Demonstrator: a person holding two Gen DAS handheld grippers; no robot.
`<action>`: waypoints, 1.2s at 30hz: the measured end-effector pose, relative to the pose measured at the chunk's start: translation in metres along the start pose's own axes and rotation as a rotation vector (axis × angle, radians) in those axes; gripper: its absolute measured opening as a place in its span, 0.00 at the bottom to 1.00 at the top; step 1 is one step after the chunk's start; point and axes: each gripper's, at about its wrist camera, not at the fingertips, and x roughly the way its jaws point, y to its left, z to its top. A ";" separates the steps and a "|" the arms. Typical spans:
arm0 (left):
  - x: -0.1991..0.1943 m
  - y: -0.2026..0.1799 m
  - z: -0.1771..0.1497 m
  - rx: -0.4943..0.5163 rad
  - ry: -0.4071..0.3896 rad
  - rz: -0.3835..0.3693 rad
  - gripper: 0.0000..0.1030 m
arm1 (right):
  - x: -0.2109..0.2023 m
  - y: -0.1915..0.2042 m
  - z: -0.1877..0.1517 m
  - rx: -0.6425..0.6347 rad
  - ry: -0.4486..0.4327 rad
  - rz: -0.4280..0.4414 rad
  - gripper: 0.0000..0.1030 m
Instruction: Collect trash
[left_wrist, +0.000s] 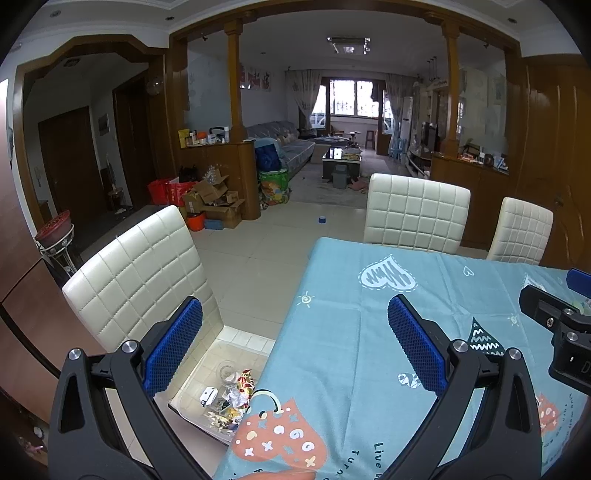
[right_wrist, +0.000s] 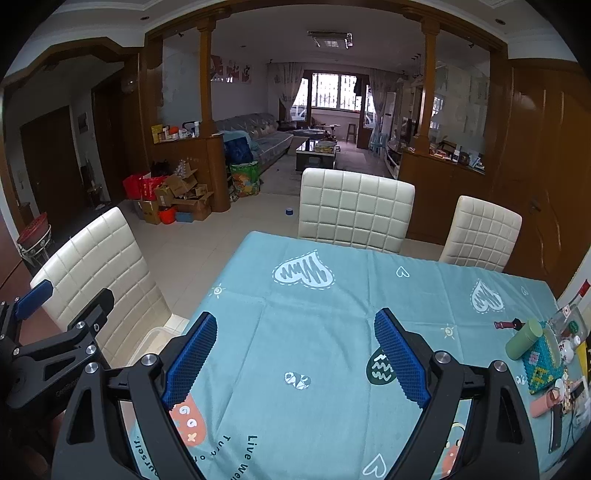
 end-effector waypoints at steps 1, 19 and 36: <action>0.000 -0.001 0.000 0.000 0.000 0.001 0.96 | 0.000 0.000 0.000 0.001 0.000 0.000 0.83; -0.008 -0.006 -0.001 0.010 -0.021 0.009 0.96 | -0.001 0.005 -0.001 -0.002 -0.006 0.005 0.83; -0.006 -0.014 0.001 0.027 -0.010 -0.033 0.96 | 0.007 -0.005 0.000 0.032 0.007 0.013 0.83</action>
